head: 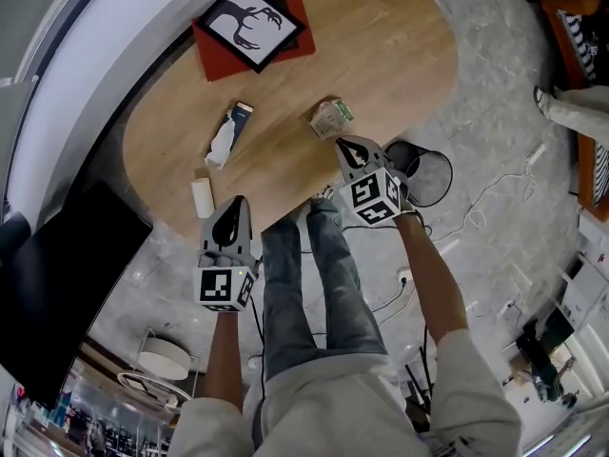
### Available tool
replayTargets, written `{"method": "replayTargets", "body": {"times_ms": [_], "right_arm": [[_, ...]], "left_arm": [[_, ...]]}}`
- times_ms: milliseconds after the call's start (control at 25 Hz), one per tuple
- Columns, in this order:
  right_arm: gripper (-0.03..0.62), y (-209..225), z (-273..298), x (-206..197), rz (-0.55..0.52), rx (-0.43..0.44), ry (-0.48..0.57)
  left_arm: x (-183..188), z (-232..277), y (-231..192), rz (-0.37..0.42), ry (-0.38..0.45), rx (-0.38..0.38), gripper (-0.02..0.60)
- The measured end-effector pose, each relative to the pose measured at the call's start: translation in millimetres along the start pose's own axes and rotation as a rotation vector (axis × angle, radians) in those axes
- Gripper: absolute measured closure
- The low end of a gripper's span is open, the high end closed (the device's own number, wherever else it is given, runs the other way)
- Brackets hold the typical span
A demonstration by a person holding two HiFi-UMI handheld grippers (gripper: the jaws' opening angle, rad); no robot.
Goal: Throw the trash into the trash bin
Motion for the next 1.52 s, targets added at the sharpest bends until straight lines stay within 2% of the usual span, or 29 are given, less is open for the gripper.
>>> {"method": "replayTargets", "body": {"times_ms": [320, 440, 520, 560, 600, 640, 680, 960, 1280, 1400, 1520], "right_arm": [[0.562, -24, 18, 8, -0.697, 0.145, 0.049], [0.562, -28, 21, 8, -0.873, 0.194, 0.062], [0.56, -30, 24, 5, -0.946, 0.24, 0.043], [0.545, -30, 26, 2, -0.965, 0.263, 0.026], [0.472, -30, 29, 0, -0.976, 0.283, 0.007], [0.369, -30, 32, -2, -0.986, 0.297, -0.01], [0.325, -29, 35, -3, -0.999, 0.304, -0.019], [0.286, -32, 63, 5, -1.079, 0.289, -0.024], [0.283, -44, 83, 0, -1.163, 0.31, -0.071], [0.285, -46, 83, 1, -1.138, 0.298, -0.056], [0.29, -45, 80, 5, -1.051, 0.279, -0.05]], "left_arm": [[-6, -4, -2, -0.018, 0.006, 0.012, 0.563], [-5, -6, -3, -0.019, 0.011, 0.016, 0.563], [-4, -6, -3, -0.022, 0.014, 0.018, 0.563], [-4, -7, -4, -0.024, 0.017, 0.018, 0.563], [-5, -7, -4, -0.025, 0.019, 0.019, 0.563], [-5, -7, -5, -0.027, 0.019, 0.02, 0.563], [-5, -8, -5, -0.028, 0.02, 0.02, 0.563], [-11, -8, -5, -0.039, 0.017, 0.02, 0.563], [-13, -17, -7, -0.05, 0.022, 0.025, 0.562], [-13, -20, -8, -0.05, 0.023, 0.027, 0.563], [-12, -21, -9, -0.048, 0.026, 0.027, 0.563]]}}
Point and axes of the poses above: the fingertips, and each gripper's own axes: z forward along the fingers, y to its right, x out of its top, the point moved 4 cm from there along -z, backward along the fingers, and after that the axes turned 13 degrees about -x, right-handed, at the moved point
